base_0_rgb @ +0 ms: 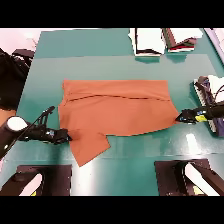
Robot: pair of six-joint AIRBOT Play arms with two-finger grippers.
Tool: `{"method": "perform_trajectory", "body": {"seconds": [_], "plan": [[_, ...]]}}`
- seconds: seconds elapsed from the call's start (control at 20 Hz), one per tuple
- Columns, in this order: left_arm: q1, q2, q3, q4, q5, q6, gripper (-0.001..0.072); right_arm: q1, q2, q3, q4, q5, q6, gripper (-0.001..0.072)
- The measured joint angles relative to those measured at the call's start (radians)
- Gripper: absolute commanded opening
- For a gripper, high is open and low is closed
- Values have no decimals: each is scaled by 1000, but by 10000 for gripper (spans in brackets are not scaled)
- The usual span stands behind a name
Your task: Fold the shirts.
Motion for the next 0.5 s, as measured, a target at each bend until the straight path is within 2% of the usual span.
{"method": "perform_trajectory", "body": {"seconds": [0.15,0.3,0.5], "plan": [[0,169,13,59,-121,-58,21,0,23,29,-59,89,15,16],[0,262,60,80,-209,-103,21,0,81,25,-116,117,42,16],[0,229,167,94,-171,-115,20,10,95,85,-146,71,82,16]]}}
